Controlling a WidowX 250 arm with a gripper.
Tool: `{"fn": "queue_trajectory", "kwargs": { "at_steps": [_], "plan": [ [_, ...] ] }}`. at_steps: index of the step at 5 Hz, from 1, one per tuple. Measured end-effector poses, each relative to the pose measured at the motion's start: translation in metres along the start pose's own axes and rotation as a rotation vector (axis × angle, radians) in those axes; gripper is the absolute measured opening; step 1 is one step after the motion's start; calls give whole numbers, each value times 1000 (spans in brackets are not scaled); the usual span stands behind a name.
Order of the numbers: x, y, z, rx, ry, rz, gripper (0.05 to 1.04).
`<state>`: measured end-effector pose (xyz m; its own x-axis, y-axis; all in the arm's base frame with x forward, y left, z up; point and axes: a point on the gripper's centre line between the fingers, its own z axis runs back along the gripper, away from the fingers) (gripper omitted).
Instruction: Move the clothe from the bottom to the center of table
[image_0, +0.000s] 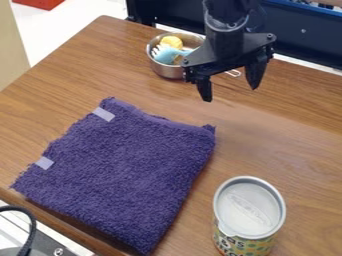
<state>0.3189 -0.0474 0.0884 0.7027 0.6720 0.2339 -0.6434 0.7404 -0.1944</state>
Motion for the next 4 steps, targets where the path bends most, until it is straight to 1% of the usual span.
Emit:
{"fn": "queue_trajectory", "kwargs": {
  "at_steps": [1,2,3,4],
  "plan": [
    [-4,4,-6,22,17,-5,1000],
    [-5,23,-6,70,44,-17,1000],
    [3,41,6,54,47,-67,1000],
    [-2,67,10,56,104,-176,955]
  ]
}}
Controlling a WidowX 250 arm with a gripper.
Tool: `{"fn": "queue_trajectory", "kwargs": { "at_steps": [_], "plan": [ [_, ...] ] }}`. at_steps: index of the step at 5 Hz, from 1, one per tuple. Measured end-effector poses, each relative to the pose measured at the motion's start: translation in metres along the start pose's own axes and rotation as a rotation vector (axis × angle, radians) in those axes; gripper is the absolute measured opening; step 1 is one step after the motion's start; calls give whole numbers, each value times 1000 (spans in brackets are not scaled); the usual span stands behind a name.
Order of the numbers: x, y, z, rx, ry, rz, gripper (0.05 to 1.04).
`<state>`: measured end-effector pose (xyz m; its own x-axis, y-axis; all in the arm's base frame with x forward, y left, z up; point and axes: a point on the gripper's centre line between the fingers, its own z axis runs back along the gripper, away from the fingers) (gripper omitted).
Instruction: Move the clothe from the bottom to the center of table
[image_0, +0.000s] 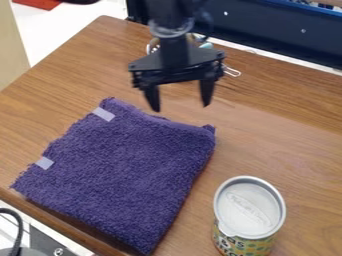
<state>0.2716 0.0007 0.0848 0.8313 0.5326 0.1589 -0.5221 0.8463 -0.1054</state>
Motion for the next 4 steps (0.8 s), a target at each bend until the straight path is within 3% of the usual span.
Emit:
{"fn": "queue_trajectory", "kwargs": {
  "at_steps": [1,2,3,4],
  "plan": [
    [-9,20,-2,8,33,-49,687],
    [-17,36,-2,-9,25,-113,394],
    [-29,48,-9,24,52,-176,170],
    [-45,55,-20,25,83,-257,57]
  ]
}}
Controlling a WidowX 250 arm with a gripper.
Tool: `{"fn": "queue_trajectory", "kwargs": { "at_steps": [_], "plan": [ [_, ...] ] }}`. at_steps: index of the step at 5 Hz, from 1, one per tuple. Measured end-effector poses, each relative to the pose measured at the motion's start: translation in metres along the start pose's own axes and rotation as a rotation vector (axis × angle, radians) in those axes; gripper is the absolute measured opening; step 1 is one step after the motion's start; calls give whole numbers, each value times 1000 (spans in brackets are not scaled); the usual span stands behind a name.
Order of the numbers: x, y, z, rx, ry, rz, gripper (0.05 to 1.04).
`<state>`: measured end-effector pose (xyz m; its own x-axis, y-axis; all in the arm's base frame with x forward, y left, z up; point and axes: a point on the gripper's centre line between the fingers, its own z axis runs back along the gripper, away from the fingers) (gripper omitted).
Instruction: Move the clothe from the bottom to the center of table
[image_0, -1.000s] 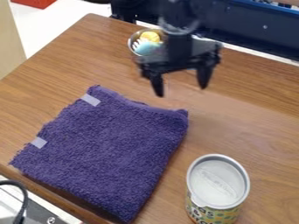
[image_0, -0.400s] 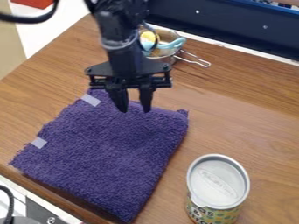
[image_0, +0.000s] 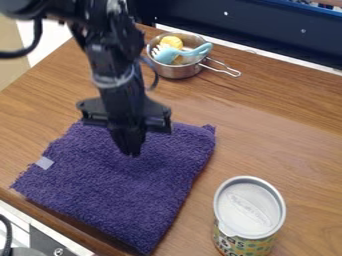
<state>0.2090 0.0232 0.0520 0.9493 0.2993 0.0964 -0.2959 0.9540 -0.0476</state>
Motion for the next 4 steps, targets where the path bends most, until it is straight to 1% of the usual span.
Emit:
{"fn": "queue_trajectory", "kwargs": {
  "at_steps": [1,2,3,4],
  "plan": [
    [-4,3,-11,-10,-32,-24,53],
    [-5,7,-23,1,-41,-58,53],
    [4,5,-27,41,-69,-42,52],
    [19,-1,-31,0,-99,-72,52]
  ]
}}
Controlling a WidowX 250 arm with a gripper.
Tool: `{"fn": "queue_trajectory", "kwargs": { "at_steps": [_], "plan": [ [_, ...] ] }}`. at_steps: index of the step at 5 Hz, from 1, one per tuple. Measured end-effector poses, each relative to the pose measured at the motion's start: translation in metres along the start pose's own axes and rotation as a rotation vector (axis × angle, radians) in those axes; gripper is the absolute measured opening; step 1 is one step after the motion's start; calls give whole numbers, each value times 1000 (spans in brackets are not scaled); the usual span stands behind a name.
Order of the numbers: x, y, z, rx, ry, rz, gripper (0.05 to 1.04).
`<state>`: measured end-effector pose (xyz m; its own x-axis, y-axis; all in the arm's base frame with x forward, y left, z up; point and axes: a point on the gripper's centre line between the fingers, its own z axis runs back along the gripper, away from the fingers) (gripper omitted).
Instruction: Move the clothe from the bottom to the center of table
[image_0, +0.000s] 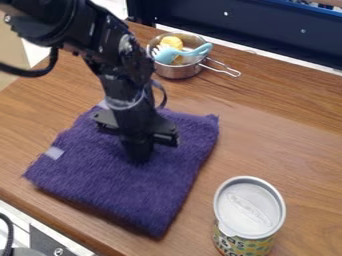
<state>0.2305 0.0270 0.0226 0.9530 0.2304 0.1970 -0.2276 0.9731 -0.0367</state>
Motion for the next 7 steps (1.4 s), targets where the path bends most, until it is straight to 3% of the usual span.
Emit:
{"fn": "queue_trajectory", "kwargs": {
  "at_steps": [3,7],
  "plan": [
    [26,-29,-8,-57,-64,-5,52],
    [37,-99,-13,-133,-47,39,52]
  ]
}}
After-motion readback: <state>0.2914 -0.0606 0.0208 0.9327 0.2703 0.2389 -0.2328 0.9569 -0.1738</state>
